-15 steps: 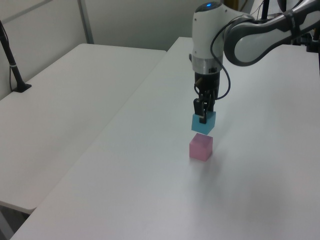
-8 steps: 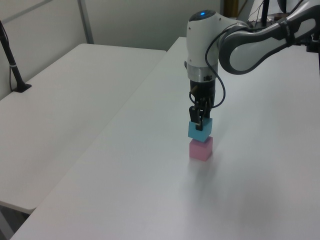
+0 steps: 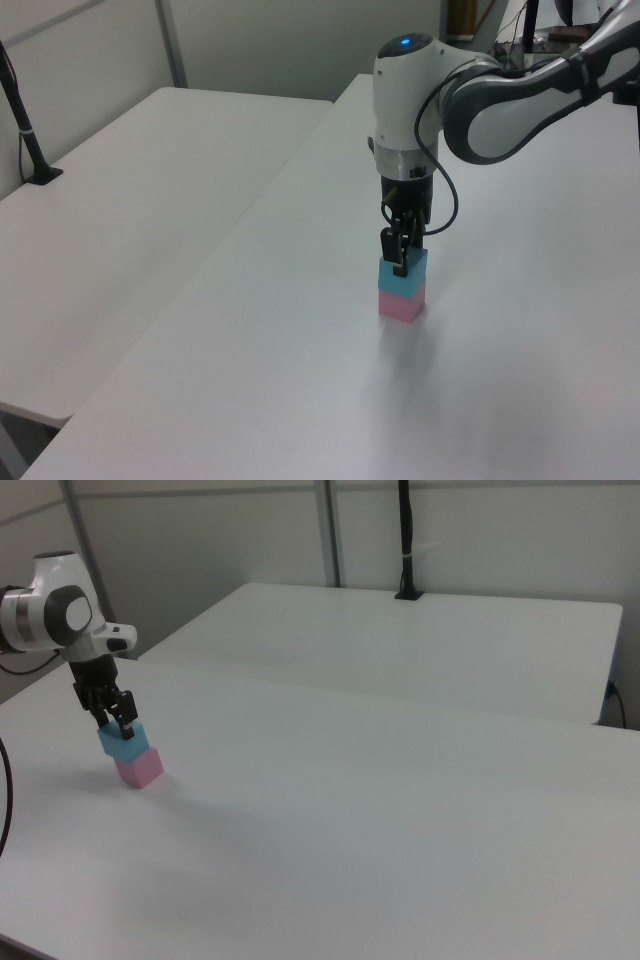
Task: Put blue cube on pink cube
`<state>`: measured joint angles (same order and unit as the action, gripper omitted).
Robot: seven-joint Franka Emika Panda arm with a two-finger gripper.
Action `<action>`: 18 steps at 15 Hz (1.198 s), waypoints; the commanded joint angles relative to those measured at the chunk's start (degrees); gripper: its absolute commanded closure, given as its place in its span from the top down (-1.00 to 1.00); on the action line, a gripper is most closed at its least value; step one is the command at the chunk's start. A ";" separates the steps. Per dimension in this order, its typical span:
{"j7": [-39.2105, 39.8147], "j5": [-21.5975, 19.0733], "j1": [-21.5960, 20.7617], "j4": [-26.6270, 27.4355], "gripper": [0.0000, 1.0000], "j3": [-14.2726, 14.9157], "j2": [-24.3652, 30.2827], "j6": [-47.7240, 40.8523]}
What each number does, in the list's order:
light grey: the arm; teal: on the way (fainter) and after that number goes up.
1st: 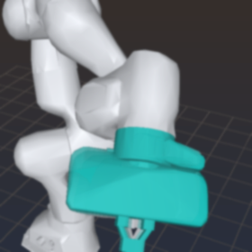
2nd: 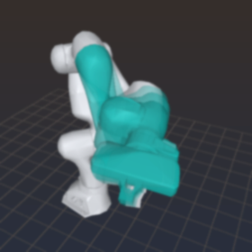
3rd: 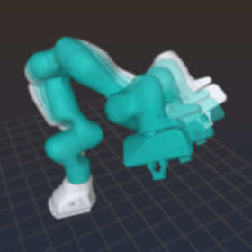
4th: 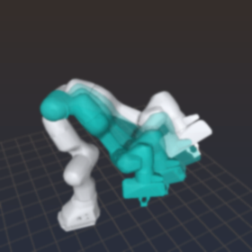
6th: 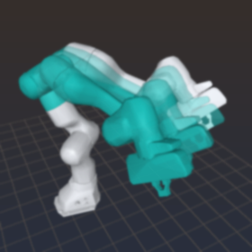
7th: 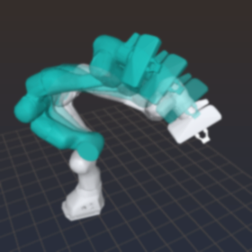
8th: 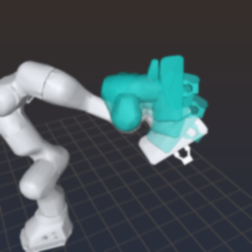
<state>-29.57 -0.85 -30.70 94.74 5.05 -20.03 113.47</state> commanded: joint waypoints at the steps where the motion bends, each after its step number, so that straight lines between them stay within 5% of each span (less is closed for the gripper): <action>1: -1.37 1.82 -0.41 -0.96 1.00 0.22 -0.62 0.18; 6: -1.28 1.73 0.29 -0.96 1.00 0.31 0.69 -0.44; 11: 0.56 1.29 4.94 -0.96 1.00 0.75 8.15 -6.31; 18: 17.69 0.41 21.99 -0.97 1.00 1.01 22.92 -19.51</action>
<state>-17.41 0.07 -12.59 92.44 6.17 -1.82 95.68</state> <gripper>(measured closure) 0.000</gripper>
